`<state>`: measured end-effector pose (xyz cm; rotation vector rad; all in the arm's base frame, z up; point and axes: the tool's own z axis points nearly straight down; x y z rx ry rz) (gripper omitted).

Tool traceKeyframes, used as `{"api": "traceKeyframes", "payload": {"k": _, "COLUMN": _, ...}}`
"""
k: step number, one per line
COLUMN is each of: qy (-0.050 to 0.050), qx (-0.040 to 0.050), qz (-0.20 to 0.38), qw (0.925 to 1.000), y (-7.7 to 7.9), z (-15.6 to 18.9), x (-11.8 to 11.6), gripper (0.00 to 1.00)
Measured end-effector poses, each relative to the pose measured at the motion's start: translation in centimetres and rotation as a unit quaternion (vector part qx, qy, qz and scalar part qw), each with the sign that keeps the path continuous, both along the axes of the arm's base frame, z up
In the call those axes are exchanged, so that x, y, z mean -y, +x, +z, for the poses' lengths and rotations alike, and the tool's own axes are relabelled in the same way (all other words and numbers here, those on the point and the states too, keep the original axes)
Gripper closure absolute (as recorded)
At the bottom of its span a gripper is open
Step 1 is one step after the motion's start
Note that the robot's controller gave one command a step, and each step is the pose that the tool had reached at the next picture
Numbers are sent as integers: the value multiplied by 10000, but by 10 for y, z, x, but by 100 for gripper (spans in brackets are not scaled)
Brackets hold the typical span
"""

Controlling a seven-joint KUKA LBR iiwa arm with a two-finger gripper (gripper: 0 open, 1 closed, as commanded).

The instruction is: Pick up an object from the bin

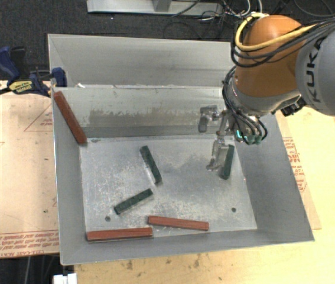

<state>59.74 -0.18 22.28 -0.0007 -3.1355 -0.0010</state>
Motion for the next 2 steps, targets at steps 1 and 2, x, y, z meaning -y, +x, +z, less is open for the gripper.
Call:
{"api": "traceKeyframes", "payload": {"k": 1, "qy": 0, "qx": 39, "qz": 0, "qw": 10000, "y": 1, "z": 5, "x": 0, "gripper": 0}}
{"api": "traceKeyframes", "payload": {"k": 2, "qy": 8, "qx": 60, "qz": -89, "qw": 9999, "y": -19, "z": -34, "x": 51, "gripper": 0}}
